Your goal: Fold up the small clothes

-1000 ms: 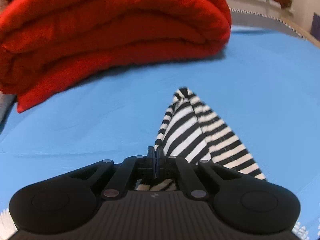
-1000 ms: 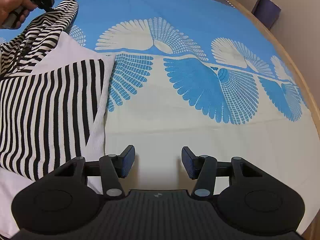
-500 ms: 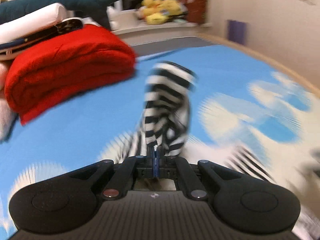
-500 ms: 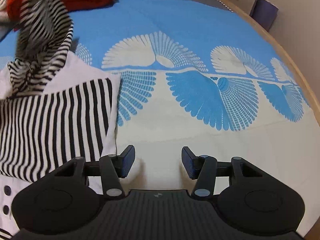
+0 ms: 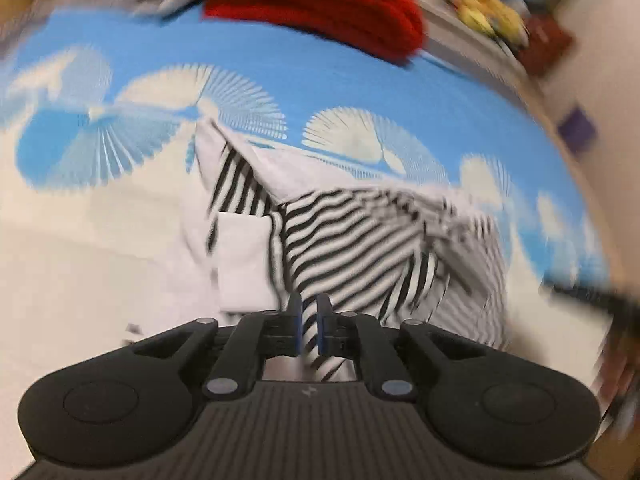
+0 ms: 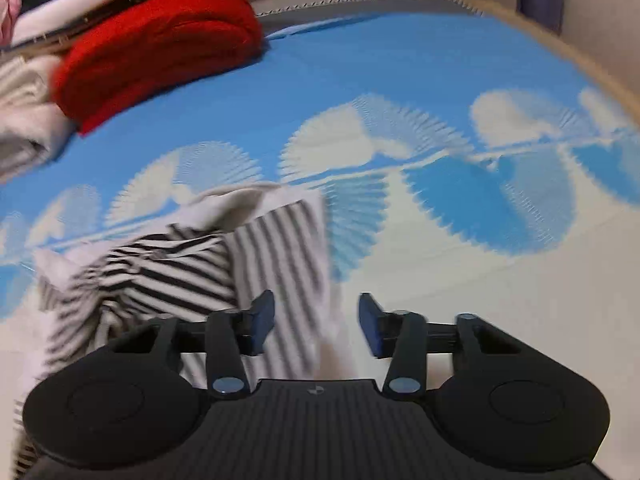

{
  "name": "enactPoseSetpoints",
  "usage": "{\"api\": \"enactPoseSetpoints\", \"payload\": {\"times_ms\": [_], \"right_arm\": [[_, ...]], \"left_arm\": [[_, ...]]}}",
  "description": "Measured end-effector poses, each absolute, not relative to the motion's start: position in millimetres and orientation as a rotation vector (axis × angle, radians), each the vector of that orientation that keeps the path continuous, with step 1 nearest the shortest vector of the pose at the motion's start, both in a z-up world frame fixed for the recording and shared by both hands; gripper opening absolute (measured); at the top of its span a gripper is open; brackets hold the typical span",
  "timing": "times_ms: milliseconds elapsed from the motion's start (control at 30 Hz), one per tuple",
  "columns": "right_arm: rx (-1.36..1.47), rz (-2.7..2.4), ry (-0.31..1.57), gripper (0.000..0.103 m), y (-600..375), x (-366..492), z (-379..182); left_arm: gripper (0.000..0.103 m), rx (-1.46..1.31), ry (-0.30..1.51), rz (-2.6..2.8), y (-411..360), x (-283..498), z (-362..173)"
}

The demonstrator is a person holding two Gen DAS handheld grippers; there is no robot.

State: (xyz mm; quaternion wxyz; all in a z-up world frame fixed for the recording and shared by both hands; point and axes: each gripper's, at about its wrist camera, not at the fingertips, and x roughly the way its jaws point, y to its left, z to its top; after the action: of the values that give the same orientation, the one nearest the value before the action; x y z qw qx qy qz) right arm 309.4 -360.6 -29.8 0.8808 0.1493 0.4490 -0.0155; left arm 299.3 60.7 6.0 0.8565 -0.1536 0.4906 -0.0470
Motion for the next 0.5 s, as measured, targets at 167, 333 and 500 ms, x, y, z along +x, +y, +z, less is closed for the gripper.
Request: {"api": "enactPoseSetpoints", "payload": {"times_ms": [167, 333, 500], "right_arm": [[0.38, 0.018, 0.999, 0.035, -335.6, 324.7, -53.6], [0.377, 0.029, 1.062, 0.038, -313.2, 341.8, -80.3], [0.319, 0.035, 1.059, 0.034, -293.9, 351.6, -89.6]], "left_arm": [[0.041, -0.485, 1.16, -0.079, 57.8, 324.3, -29.2], [0.053, -0.535, 1.246, -0.064, 57.8, 333.1, -59.3], [0.004, -0.479, 1.255, -0.053, 56.7, 342.6, -72.3]]}}
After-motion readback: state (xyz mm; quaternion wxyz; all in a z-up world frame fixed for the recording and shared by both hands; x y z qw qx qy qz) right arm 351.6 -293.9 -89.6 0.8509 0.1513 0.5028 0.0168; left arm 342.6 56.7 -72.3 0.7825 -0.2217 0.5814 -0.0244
